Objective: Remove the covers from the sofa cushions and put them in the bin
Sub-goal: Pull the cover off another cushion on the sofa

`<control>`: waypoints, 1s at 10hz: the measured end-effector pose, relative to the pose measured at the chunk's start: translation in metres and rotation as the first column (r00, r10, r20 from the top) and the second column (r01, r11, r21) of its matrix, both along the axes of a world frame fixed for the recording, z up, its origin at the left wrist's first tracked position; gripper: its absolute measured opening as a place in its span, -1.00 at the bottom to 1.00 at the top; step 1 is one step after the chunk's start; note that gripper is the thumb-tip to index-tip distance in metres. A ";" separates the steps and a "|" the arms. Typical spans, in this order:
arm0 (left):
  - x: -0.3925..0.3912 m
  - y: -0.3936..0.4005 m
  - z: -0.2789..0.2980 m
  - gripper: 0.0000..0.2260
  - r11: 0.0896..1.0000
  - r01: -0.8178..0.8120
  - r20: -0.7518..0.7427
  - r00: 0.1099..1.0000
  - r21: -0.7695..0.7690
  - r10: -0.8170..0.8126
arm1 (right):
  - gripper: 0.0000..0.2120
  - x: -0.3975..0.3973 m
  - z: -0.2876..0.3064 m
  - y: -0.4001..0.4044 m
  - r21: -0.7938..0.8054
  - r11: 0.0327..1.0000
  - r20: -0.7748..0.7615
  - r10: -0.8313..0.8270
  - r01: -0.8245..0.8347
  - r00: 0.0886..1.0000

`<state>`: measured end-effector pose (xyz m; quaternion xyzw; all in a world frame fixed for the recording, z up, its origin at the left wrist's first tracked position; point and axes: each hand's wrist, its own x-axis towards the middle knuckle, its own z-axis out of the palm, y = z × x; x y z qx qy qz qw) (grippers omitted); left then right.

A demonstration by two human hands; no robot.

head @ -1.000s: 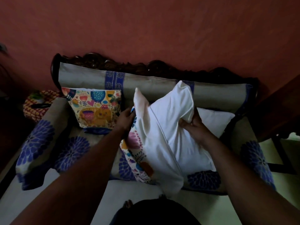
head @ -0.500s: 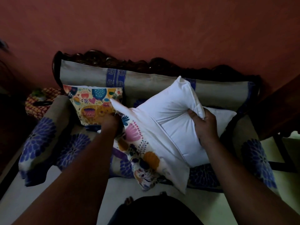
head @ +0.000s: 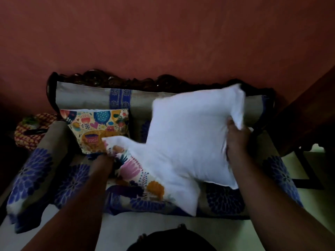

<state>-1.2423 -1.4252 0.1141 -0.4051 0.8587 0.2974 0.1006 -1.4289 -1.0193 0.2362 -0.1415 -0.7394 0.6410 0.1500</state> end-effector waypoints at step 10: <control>-0.081 0.026 -0.066 -0.67 0.984 -0.079 -0.054 0.995 0.157 0.089 | -0.66 -0.143 -0.212 -0.169 0.755 0.040 0.506 0.599 -0.654 0.621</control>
